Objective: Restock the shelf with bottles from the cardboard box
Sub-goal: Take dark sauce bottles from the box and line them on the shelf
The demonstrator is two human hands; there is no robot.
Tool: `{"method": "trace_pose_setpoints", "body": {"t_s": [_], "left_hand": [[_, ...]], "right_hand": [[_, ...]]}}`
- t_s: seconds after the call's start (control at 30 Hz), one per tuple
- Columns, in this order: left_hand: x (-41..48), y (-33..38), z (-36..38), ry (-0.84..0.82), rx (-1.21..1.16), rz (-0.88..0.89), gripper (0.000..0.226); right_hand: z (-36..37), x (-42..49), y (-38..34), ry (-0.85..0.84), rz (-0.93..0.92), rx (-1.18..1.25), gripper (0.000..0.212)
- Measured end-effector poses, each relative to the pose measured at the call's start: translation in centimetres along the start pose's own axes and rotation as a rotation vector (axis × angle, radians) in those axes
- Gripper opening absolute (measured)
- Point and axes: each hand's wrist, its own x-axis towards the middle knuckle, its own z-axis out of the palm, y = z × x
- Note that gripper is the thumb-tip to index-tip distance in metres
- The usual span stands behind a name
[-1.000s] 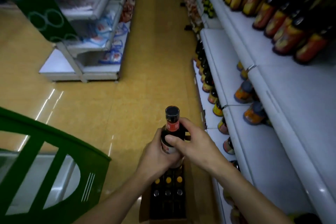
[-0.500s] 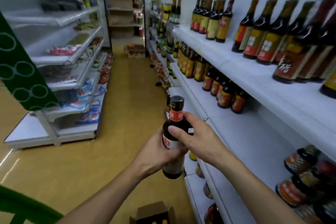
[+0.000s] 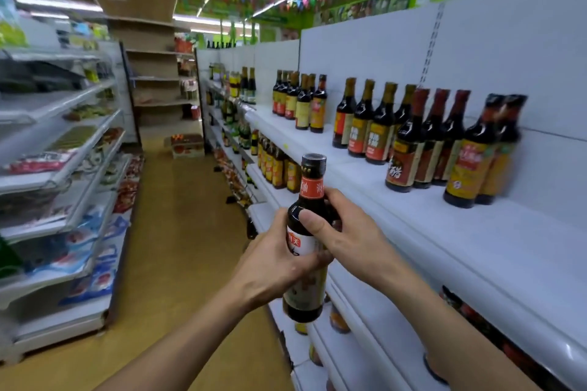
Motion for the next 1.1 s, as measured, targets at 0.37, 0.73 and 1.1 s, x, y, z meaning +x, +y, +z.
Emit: {"method": "trace_pose_setpoints", "body": {"t_s": [0.37, 0.73, 1.1], "left_hand": [[5.9, 11.7, 6.9, -0.089, -0.105, 0.208, 0.056], [8.2, 22.4, 18.9, -0.259, -0.243, 0.383, 0.052], [7.1, 27.5, 31.2, -0.435, -0.197, 0.37, 0.053]], "right_hand": [[-14.6, -1.9, -2.0, 0.169, -0.032, -0.138, 0.037], [-29.1, -8.7, -0.8, 0.323, 0.067, -0.33, 0.033], [-36.4, -17.0, 3.3, 0.504, 0.326, -0.446, 0.042]]}}
